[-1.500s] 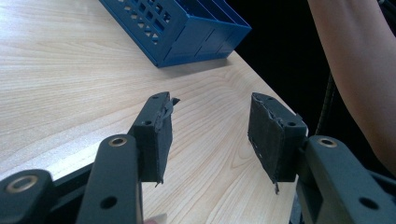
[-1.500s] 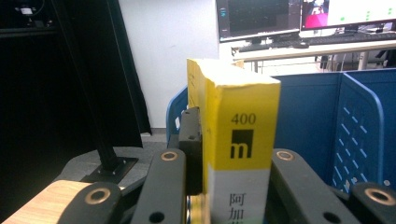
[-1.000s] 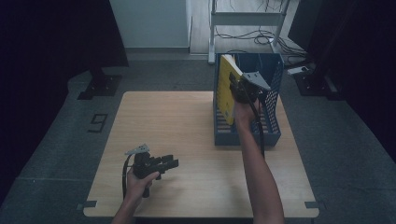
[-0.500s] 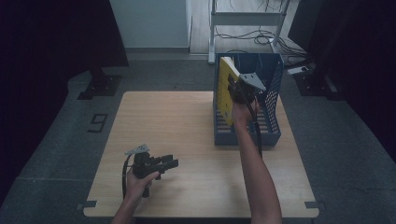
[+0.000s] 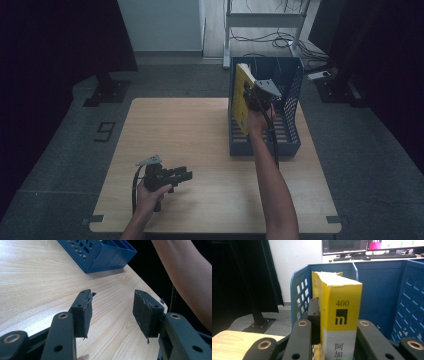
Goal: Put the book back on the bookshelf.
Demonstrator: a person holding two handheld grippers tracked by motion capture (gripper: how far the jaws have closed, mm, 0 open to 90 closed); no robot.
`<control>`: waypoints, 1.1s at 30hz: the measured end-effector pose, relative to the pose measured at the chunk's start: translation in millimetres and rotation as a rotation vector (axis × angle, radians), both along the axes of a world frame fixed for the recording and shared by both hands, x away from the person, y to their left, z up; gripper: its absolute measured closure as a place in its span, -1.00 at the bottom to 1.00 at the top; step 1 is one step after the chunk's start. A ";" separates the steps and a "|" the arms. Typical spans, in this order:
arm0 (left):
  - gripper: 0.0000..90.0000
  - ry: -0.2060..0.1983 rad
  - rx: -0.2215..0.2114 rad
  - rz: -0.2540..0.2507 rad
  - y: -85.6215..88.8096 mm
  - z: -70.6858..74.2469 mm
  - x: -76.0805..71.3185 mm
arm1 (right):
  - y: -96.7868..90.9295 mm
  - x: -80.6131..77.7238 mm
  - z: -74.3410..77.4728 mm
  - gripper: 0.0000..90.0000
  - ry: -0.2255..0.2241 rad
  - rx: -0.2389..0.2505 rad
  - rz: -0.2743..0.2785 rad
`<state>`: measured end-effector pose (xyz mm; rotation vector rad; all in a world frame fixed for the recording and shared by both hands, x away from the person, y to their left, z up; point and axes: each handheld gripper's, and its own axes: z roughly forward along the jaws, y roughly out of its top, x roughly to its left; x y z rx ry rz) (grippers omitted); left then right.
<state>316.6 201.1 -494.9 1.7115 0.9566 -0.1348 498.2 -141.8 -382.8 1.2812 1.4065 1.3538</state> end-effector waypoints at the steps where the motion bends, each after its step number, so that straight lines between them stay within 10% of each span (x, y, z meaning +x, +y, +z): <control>1: 0.10 0.000 0.000 0.000 0.3 -0.1 0.1 | 1.0 1.3 -1.4 0.66 0.002 -0.003 -0.001; 33: 0.10 -0.006 0.004 -0.002 -1.7 0.7 -1.8 | 4.4 -8.3 -37.6 0.65 0.054 -0.076 0.034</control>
